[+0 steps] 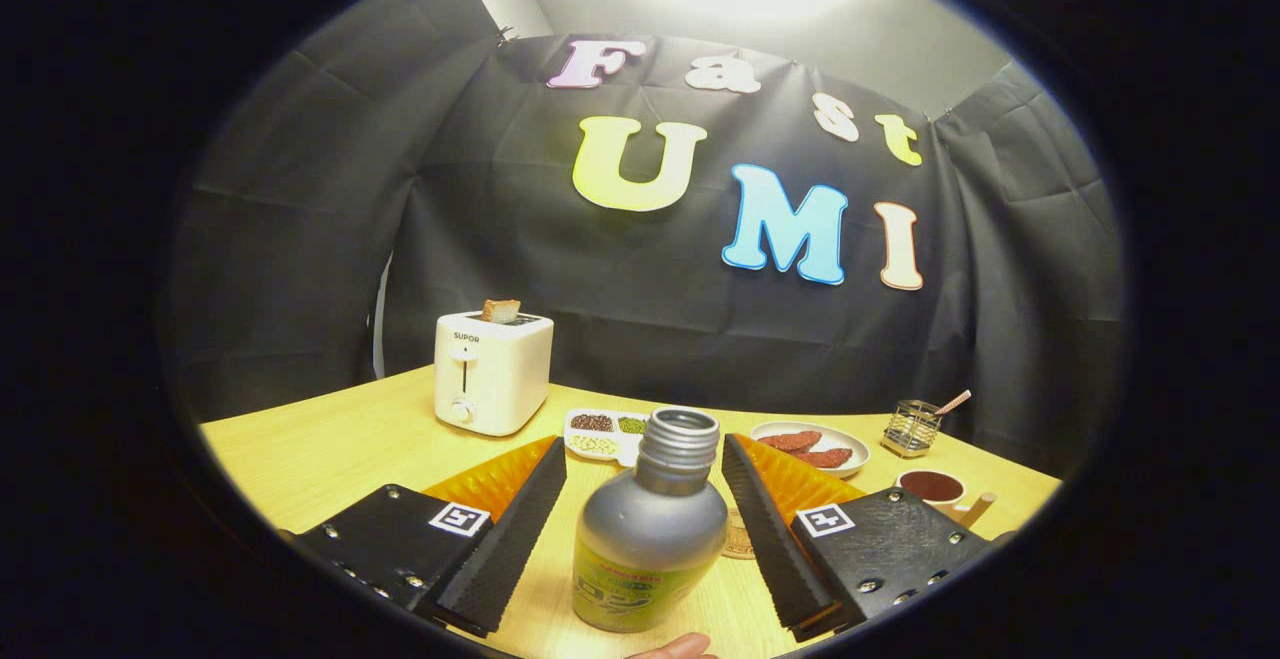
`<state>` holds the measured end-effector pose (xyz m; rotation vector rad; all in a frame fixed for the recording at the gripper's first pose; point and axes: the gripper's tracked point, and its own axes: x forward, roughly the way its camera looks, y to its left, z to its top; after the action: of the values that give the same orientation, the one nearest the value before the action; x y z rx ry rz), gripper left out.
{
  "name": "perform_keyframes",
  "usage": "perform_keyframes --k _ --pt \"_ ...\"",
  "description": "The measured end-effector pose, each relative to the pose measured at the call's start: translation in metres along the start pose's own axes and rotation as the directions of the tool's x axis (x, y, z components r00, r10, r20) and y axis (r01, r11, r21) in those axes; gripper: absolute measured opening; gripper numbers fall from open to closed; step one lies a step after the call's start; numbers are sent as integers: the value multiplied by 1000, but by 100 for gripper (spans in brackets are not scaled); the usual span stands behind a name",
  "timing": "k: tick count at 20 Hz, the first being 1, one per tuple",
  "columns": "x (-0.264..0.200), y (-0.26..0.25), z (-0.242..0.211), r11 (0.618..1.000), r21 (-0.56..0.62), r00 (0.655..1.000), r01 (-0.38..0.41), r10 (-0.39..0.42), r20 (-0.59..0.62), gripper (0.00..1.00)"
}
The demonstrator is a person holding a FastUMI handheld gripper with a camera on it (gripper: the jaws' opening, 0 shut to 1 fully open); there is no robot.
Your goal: Take the bottle from table, then pour the juice into the cup, finally place the bottle on the coaster
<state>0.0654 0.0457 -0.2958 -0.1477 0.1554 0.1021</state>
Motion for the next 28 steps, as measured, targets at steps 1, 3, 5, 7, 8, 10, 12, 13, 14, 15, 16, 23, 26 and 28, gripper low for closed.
perform_keyframes --k 1,3,5,7,8,10,12,13,14,15,16,23,26,28 --pt "2 0 -6 1000 16 1000 -5 5 -6 96" --pt "4 0 -13 998 54 1000 -15 16 -16 96" --pt "6 -4 -20 997 82 1000 -15 17 -21 96" --pt "9 -5 -29 996 93 999 -18 21 -28 96" --pt "9 -3 -32 996 88 999 -25 28 -31 96" --pt "10 -1 -34 999 45 999 -25 27 -30 96" --pt "11 1 -38 1000 -9 999 -25 24 -39 96" --pt "13 4 -42 999 -29 999 -33 31 -44 95" --pt "13 4 -40 999 -39 999 -36 34 -37 92" --pt "11 6 -39 998 -46 999 -39 38 -38 88" --pt "9 4 -39 998 -47 998 -35 33 -46 86" --pt "6 -21 -15 999 45 1000 -5 6 -27 80" --pt "8 -40 1 993 119 1000 0 -1 7 80" --pt "13 -55 5 980 197 1000 0 -5 27 80"
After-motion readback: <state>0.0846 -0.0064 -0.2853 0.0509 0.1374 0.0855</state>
